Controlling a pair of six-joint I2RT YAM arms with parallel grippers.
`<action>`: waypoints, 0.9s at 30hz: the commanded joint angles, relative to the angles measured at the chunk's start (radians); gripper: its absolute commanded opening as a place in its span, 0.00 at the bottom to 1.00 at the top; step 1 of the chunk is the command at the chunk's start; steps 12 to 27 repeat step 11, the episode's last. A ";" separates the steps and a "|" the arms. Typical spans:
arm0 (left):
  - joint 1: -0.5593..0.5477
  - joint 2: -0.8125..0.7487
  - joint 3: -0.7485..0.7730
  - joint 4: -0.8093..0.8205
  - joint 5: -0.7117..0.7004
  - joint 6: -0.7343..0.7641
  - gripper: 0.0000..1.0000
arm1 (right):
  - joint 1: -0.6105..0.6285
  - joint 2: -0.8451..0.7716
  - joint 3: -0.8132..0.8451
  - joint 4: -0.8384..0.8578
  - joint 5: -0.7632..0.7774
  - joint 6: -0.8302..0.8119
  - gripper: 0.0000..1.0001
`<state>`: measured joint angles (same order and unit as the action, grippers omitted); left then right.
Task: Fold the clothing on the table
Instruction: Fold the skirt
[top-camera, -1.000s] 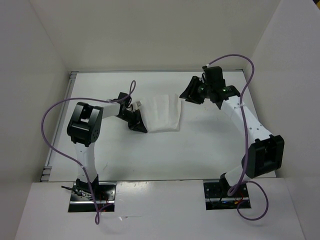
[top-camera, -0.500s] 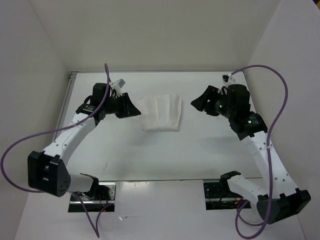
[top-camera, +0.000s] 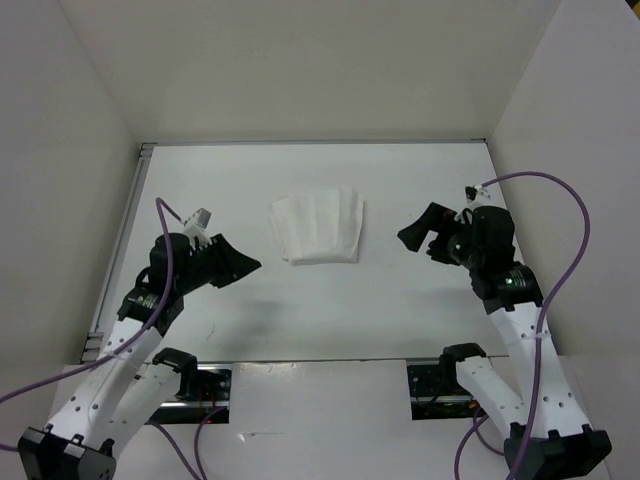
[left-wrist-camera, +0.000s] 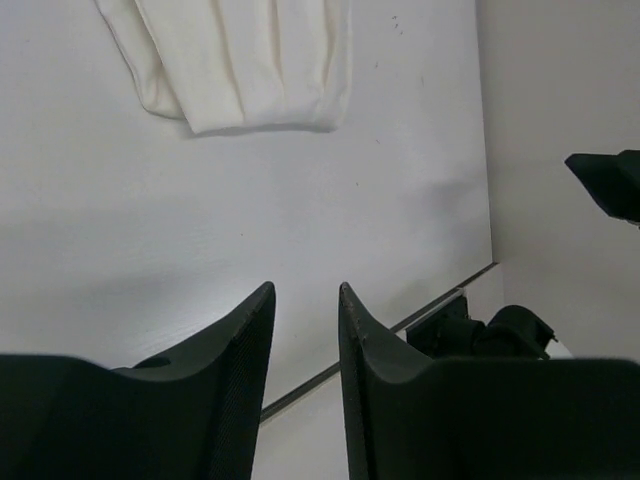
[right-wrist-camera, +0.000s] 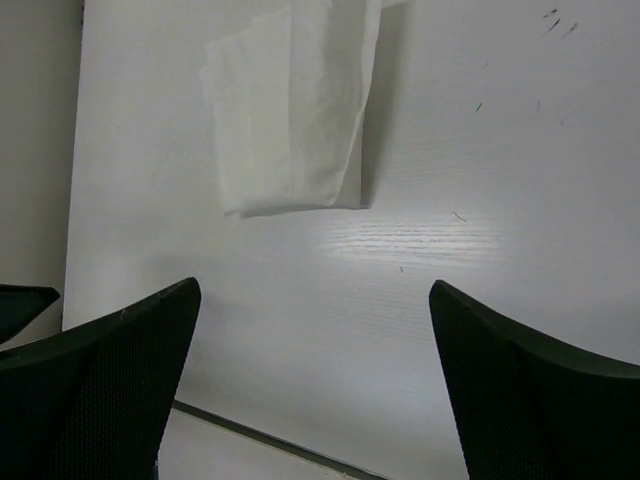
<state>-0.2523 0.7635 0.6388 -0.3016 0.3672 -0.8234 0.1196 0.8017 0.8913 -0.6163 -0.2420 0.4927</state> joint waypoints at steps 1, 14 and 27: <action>-0.004 -0.064 -0.073 -0.008 0.016 -0.051 0.39 | -0.005 -0.061 -0.008 0.027 0.024 0.017 1.00; 0.016 -0.133 -0.094 0.064 0.174 0.038 1.00 | -0.005 0.034 -0.008 0.036 0.021 -0.005 1.00; 0.016 -0.133 -0.094 0.064 0.174 0.038 1.00 | -0.005 0.034 -0.008 0.036 0.021 -0.005 1.00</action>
